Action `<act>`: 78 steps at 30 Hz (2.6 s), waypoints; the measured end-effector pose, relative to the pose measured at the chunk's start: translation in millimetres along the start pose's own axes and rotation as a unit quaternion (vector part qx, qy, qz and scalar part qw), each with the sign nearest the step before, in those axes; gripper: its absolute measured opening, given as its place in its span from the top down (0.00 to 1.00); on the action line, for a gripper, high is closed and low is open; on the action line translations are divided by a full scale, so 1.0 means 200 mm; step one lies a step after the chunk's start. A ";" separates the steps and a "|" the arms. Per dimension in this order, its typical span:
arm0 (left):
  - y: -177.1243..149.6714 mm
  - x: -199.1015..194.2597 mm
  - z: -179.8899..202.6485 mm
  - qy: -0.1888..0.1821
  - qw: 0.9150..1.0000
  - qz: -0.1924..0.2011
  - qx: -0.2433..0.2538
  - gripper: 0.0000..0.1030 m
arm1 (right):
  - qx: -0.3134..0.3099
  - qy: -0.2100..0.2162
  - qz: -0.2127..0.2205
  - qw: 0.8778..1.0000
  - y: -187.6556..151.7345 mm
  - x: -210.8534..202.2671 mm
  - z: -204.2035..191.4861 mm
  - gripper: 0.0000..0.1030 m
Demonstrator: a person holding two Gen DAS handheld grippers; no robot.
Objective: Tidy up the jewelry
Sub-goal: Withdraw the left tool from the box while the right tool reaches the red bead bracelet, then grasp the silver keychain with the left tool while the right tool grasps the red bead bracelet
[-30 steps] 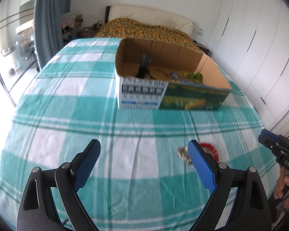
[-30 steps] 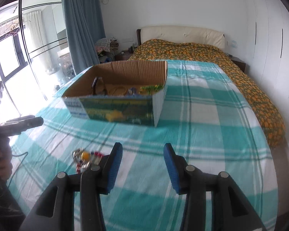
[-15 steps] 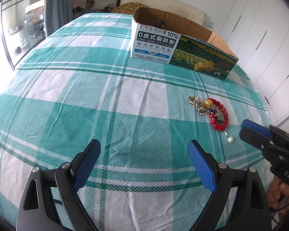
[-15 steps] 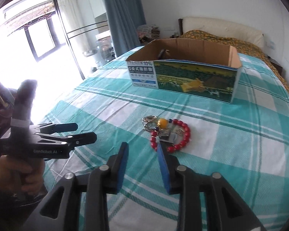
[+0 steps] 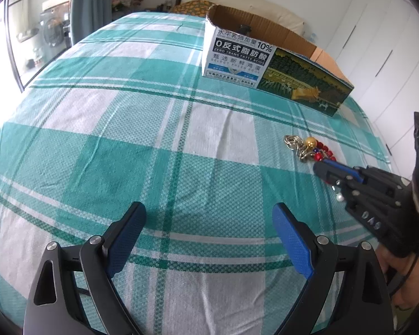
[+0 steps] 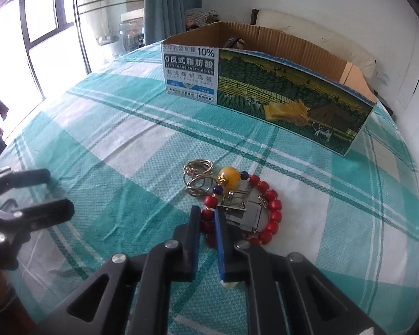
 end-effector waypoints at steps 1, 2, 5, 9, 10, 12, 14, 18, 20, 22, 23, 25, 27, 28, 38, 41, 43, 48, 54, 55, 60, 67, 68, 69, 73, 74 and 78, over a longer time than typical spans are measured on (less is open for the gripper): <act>0.00 -0.01 0.00 0.000 1.000 0.001 0.001 0.10 | 0.028 0.017 0.019 0.999 0.03 -0.05 0.05 0.90; 0.00 -0.01 0.00 0.001 1.000 0.002 0.002 0.10 | 0.062 0.030 0.034 0.997 0.05 -0.10 0.12 0.90; -0.01 0.00 -0.02 0.002 1.000 0.000 -0.003 0.10 | 0.172 0.046 0.067 0.982 0.08 -0.23 0.40 0.90; -0.01 0.01 0.01 0.002 1.000 0.000 0.005 0.10 | 0.219 -0.019 0.052 0.974 -0.03 -0.32 0.71 0.89; -0.01 0.01 0.02 0.002 1.000 -0.001 0.007 0.10 | 0.212 -0.060 0.041 0.975 -0.08 -0.34 0.77 0.87; 0.00 0.02 0.04 0.001 1.000 -0.002 0.013 0.10 | 0.203 -0.103 0.035 0.973 -0.18 -0.42 0.84 0.62; 0.00 0.03 0.06 0.001 1.000 -0.003 0.019 0.10 | 0.214 -0.122 0.043 0.968 -0.28 -0.50 0.87 0.48; 0.00 0.06 0.14 -0.001 0.999 -0.009 0.041 0.10 | 0.210 -0.150 0.044 0.965 -0.43 -0.61 0.86 0.48; 0.01 0.07 0.19 -0.005 0.998 -0.010 0.054 0.10 | 0.201 -0.162 0.055 0.965 -0.47 -0.65 0.81 0.48; 0.01 0.08 0.24 -0.011 0.998 -0.011 0.066 0.10 | 0.187 -0.168 0.068 0.966 -0.48 -0.67 0.77 0.48; 0.02 0.09 0.26 -0.012 0.997 -0.011 0.072 0.10 | 0.178 -0.170 0.072 0.967 -0.48 -0.68 0.74 0.48; 0.02 0.10 0.30 -0.012 0.996 -0.013 0.082 0.10 | 0.163 -0.168 0.073 0.969 -0.47 -0.66 0.71 0.48; 0.02 0.11 0.32 -0.011 0.996 -0.014 0.090 0.10 | 0.156 -0.163 0.068 0.972 -0.47 -0.64 0.70 0.48; 0.02 0.11 0.33 -0.009 0.995 -0.014 0.094 0.10 | 0.157 -0.159 0.067 0.972 -0.48 -0.63 0.69 0.48; 0.03 0.14 0.34 0.010 0.993 -0.020 0.114 0.10 | 0.161 -0.147 0.066 0.974 -0.49 -0.61 0.67 0.48; 0.02 0.14 0.34 0.011 0.992 -0.021 0.121 0.10 | 0.162 -0.146 0.064 0.974 -0.49 -0.61 0.66 0.48; 0.03 0.15 0.34 0.010 0.992 -0.022 0.125 0.10 | 0.162 -0.144 0.063 0.974 -0.48 -0.60 0.65 0.48; 0.05 0.22 0.39 -0.003 0.985 -0.042 0.170 0.10 | 0.154 -0.140 0.062 0.976 -0.47 -0.59 0.62 0.48; 0.14 0.34 0.52 -0.032 0.961 -0.046 0.272 0.08 | 0.157 -0.136 0.071 0.976 -0.45 -0.60 0.60 0.48; 0.16 0.37 0.54 -0.037 0.955 -0.047 0.290 0.06 | 0.158 -0.136 0.072 0.975 -0.44 -0.60 0.59 0.48; 0.24 0.48 0.60 -0.088 0.938 -0.038 0.333 0.02 | 0.162 -0.134 0.071 0.975 -0.46 -0.62 0.59 0.48; 0.20 0.45 0.67 -0.198 0.919 -0.026 0.340 0.66 | 0.168 -0.139 0.071 0.973 -0.48 -0.64 0.61 0.48; 0.19 0.44 0.67 -0.205 0.919 -0.027 0.336 0.78 | 0.168 -0.139 0.071 0.973 -0.48 -0.65 0.61 0.48; 0.19 0.43 0.67 -0.206 0.921 -0.029 0.330 0.79 | 0.169 -0.139 0.071 0.973 -0.48 -0.65 0.62 0.48; 0.20 0.38 0.64 -0.206 0.932 -0.032 0.296 0.84 | 0.165 -0.135 0.074 0.974 -0.40 -0.66 0.69 0.48; 0.20 0.36 0.62 -0.203 0.936 -0.031 0.286 0.85 | 0.163 -0.132 0.073 0.975 -0.37 -0.66 0.72 0.48; 0.19 0.29 0.56 -0.194 0.949 -0.032 0.247 0.86 | 0.139 -0.113 0.025 0.983 -0.24 -0.49 0.83 0.48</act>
Point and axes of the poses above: each gripper's, at about its wrist camera, not at the fingertips, and x roughly the way its jaws point, z to its right, y to its top, the point moved 2 cm from there along x, roughly the way its jaws point, and after that the axes turned 9 degrees about z, right-handed, at the moved point
